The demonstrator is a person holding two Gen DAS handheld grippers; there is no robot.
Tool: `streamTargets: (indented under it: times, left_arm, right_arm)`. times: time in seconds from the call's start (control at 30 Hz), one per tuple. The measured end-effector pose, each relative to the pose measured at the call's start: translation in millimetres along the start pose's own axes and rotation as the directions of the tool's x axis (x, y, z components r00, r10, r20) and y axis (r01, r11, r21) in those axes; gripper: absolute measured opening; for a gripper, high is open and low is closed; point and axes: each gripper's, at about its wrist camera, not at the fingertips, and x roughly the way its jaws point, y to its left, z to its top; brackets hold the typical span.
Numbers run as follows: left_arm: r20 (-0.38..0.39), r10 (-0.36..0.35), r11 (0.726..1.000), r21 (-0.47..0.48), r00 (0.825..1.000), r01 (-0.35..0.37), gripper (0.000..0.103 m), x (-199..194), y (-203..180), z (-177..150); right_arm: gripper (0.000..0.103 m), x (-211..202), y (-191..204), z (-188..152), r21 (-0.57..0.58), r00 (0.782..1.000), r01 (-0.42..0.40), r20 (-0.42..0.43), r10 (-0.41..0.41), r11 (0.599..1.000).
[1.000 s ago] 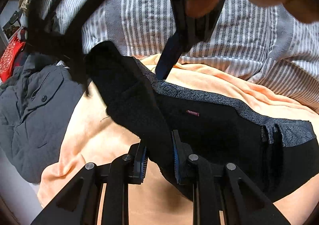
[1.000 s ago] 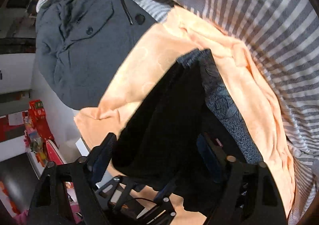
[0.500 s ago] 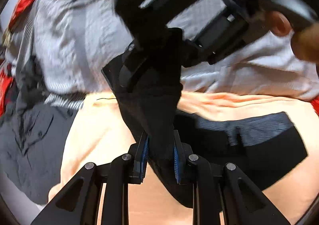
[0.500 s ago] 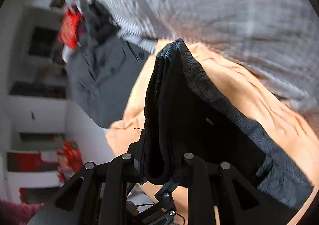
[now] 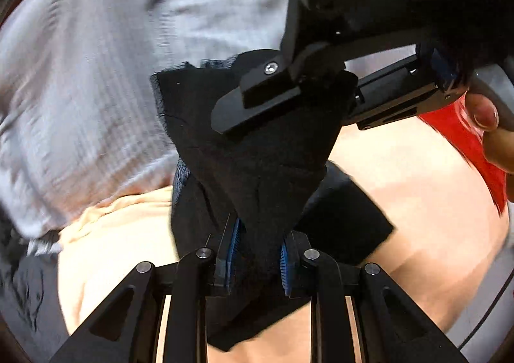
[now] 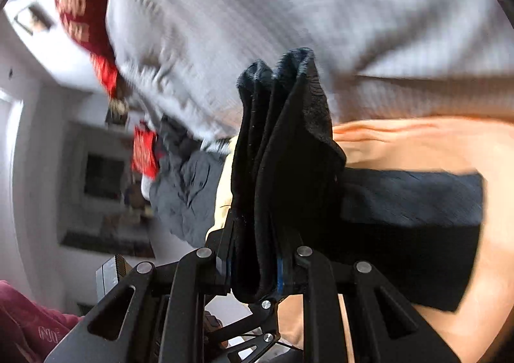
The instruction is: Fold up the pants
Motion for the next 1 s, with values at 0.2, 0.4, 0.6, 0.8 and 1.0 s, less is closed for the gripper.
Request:
streamTargets:
  times: [0.2, 0.4, 0.6, 0.8, 1.0]
  left_arm:
    - [-0.151, -0.033, 0.991, 0.122, 0.988, 0.052, 0.023, 57.0, -67.6, -9.6]
    - [-0.241, 0.005, 0.982, 0.183, 0.970, 0.041, 0.031, 84.9, -91.7, -28.1]
    - [-0.270, -0.066, 0.987, 0.124, 0.961, 0.102, 0.047, 63.2, -74.4, -29.9]
    - [-0.201, -0.056, 0.995, -0.090, 0.978, 0.038, 0.047, 37.3, -19.3, -17.1]
    - [-0.264, -0.012, 0.947, -0.313, 0.964, -0.074, 0.047, 69.9, 37.0, -12.0]
  right_arm:
    - [0.020, -35.6, -102.3, -40.6, 0.199, 0.996, 0.025, 0.080, -0.041, 0.980]
    - [0.020, -30.0, -169.3, -76.2, 0.312, 0.995, 0.041, 0.077, -0.068, 0.949]
    - [0.046, -32.8, -177.9, -85.7, 0.314, 0.983, 0.173, 0.011, -0.186, 0.934]
    - [0.046, -60.1, -143.3, -60.2, 0.174, 0.921, 0.367, 0.067, -0.383, 0.914]
    - [0.046, -33.6, -135.7, -6.5, 0.092, 0.885, 0.453, 0.075, -0.460, 0.887]
